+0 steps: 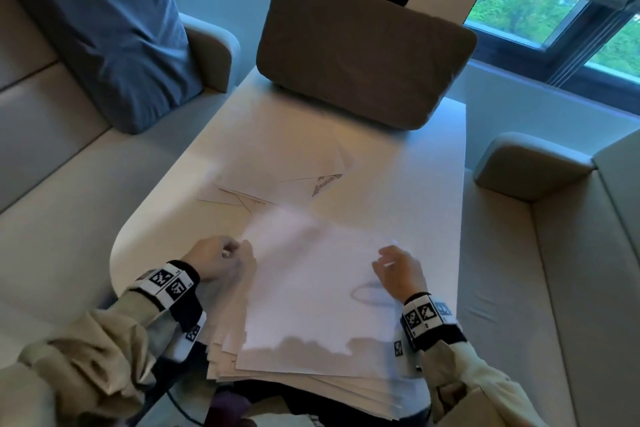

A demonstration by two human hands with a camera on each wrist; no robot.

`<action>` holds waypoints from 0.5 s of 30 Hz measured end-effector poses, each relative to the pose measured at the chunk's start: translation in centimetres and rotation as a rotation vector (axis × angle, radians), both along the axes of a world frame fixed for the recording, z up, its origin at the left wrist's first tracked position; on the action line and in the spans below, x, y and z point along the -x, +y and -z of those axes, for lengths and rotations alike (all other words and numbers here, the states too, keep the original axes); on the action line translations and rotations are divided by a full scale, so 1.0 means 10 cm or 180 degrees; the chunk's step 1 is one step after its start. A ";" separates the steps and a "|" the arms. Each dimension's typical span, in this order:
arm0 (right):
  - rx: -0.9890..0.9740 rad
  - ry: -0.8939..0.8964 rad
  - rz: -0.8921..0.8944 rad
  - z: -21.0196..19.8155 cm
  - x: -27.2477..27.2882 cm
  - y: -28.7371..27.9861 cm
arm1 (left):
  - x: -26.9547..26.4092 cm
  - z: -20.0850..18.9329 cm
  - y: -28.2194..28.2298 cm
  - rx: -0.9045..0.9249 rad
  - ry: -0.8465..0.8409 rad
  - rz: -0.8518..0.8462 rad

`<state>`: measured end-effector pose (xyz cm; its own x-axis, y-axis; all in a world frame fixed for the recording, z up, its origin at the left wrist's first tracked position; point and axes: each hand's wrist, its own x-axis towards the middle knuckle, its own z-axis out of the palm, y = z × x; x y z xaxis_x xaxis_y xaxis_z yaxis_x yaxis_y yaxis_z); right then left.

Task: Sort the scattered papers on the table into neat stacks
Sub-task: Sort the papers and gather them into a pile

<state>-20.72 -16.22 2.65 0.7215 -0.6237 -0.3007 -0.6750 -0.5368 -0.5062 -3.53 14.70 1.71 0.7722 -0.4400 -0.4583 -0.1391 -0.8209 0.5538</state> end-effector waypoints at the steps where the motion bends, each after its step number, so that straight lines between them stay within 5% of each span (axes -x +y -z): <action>1: -0.0084 -0.0085 0.0031 -0.04 -0.14 -0.01 | -0.15 -0.02 0.00 -0.0073 -0.0022 0.0002; 15: -0.0611 0.0591 0.0375 0.22 -2.07 -0.07 | -2.04 0.13 -0.50 -0.0574 -0.0675 -0.0215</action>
